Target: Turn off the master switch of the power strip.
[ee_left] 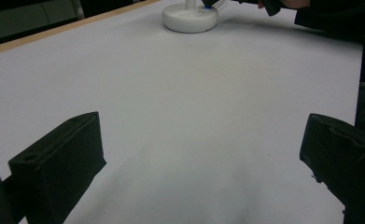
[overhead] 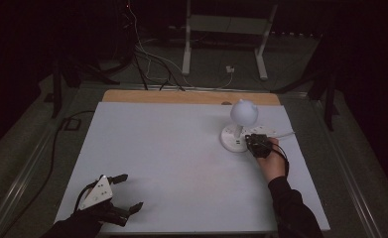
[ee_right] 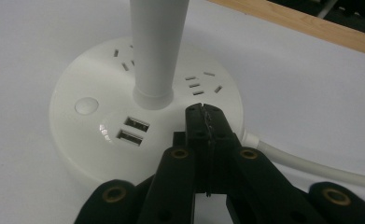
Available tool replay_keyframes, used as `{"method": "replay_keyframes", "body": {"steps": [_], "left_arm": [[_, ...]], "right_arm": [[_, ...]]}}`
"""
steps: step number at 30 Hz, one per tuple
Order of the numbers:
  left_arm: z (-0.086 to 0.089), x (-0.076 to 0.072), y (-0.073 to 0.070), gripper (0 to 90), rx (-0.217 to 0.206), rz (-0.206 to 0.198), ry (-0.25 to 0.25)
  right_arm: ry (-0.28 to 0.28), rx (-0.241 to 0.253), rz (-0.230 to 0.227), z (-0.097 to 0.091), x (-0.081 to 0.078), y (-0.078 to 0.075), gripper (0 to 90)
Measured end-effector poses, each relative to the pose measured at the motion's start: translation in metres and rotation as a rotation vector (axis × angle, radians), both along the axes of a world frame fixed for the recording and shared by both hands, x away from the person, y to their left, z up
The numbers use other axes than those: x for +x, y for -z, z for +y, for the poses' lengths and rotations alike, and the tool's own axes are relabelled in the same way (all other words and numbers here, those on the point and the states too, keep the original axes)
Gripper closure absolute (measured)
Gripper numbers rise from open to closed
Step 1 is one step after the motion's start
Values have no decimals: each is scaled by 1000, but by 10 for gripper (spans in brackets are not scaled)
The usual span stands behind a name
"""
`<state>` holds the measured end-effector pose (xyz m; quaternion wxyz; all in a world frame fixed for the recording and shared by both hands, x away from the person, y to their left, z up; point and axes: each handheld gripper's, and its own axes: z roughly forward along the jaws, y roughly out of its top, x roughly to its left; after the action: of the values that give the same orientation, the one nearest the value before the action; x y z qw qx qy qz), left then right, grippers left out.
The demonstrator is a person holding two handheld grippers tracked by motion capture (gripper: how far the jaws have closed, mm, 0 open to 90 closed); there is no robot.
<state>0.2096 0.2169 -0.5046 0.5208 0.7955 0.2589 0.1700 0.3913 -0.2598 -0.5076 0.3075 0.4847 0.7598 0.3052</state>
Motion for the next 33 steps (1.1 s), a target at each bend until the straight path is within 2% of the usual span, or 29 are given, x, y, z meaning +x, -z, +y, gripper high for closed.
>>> {"method": "replay_keyframes", "body": {"steps": [2,3,5,6,8,10,16,19,21,22,23,26,28,29,30,33], "left_arm": [[0,0,0,3,2,-1,-1],[0,0,0,3,5,-1,-1],[0,0,0,3,1,-2,-1],[0,-1,-1,3,0,-5,-1],[0,-1,0,3,3,-4,0],[1,-1,-1,3,0,-5,-2],[0,-1,-1,3,3,-6,1],[0,-1,-1,3,3,-6,1],[0,-1,-1,3,4,-4,0],[0,-1,-1,3,1,-5,-1],[0,-1,-1,3,0,-4,-2],[0,-1,-1,3,8,-4,0],[0,-1,-1,3,4,-5,-1],[1,-1,-1,3,2,-5,-2],[1,-1,-1,3,2,-5,-3],[1,-1,-1,3,3,-6,-1]], "right_arm": [[0,-1,-5,0,0,0,900],[-2,21,-24,1,-3,-2,900],[-19,-14,-54,4,-8,0,900],[-18,-14,-74,5,-10,-1,900],[-13,30,-89,3,-12,-8,900],[-7,53,-106,1,-14,-15,900],[-8,80,-109,-3,-20,-19,900],[-9,110,-88,-8,-21,-20,875],[-21,126,-81,-9,-22,-21,766],[-21,126,-81,-9,-22,-21,766],[-35,149,-74,-9,-23,-22,640],[-67,173,-83,-8,-25,-22,463],[-73,182,-93,-7,-27,-23,443],[-78,195,-101,-7,-28,-24,390],[-97,231,-93,-7,-31,-26,275],[-140,282,-75,-7,-35,-30,148]]}}
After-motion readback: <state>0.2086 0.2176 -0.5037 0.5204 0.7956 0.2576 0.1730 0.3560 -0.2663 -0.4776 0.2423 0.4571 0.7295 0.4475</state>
